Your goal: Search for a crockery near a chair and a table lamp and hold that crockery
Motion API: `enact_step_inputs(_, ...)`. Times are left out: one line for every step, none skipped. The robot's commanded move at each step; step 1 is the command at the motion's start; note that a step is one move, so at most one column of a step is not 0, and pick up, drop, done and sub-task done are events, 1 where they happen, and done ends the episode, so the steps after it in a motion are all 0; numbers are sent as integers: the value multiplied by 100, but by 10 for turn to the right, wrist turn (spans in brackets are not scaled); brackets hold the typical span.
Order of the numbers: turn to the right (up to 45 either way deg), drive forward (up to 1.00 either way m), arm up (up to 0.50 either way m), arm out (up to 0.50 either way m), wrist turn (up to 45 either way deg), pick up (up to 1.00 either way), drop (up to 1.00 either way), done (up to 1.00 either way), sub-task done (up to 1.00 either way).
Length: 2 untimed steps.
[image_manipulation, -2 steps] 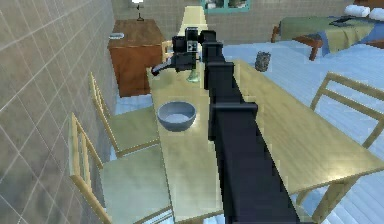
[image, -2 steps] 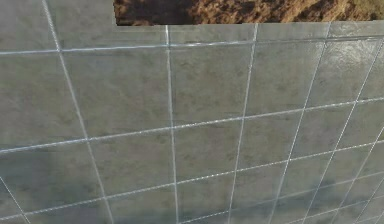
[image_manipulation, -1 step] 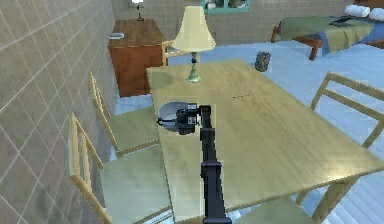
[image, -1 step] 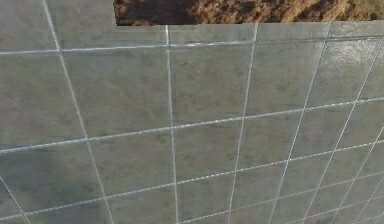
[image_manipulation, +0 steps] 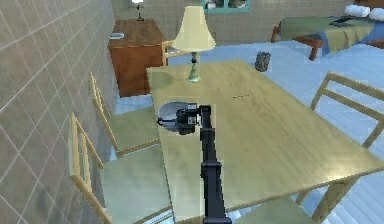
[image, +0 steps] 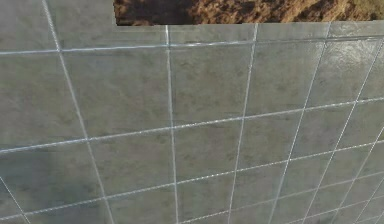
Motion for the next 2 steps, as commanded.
enact_step_inputs(0, 0, 10, 0, 0, 0, 0, 0, 0)
enact_step_inputs(0, 0, 0, 0, 0, 0, 0, 100, 0)
